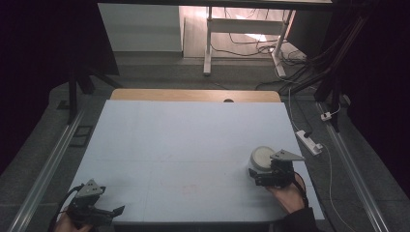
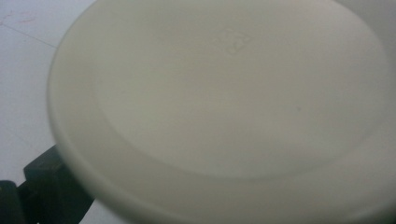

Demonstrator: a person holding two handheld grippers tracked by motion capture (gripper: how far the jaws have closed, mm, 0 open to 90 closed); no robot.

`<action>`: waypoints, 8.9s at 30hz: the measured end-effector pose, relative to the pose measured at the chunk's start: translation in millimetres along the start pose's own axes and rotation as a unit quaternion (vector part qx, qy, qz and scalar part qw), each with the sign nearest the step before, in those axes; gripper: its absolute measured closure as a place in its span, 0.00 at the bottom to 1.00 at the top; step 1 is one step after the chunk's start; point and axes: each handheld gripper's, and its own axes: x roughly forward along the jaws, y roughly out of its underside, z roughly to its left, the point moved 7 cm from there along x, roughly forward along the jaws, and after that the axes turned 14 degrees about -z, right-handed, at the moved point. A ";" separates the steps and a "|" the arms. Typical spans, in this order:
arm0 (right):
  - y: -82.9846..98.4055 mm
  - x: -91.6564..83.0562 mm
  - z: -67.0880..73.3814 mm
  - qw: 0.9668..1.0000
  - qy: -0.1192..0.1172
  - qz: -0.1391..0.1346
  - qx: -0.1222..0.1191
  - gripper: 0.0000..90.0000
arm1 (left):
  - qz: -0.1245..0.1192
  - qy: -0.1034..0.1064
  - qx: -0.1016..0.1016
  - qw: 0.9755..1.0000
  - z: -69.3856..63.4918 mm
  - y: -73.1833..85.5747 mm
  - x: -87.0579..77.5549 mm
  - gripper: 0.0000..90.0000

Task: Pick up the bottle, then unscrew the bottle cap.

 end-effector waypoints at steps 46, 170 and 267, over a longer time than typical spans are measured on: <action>-17.3 -2.6 8.3 1.000 -0.015 -0.016 -0.012 0.07 | -0.012 -0.007 -0.031 0.999 5.5 -0.8 -2.8 0.00; -68.2 85.8 167.6 0.967 -0.229 -0.014 -0.111 0.07 | -0.080 0.100 0.004 0.992 -20.9 -68.2 16.3 0.01; -59.3 76.9 197.0 0.941 -0.305 -0.005 -0.147 0.07 | -0.072 0.257 0.206 0.942 -104.7 -189.7 110.1 0.07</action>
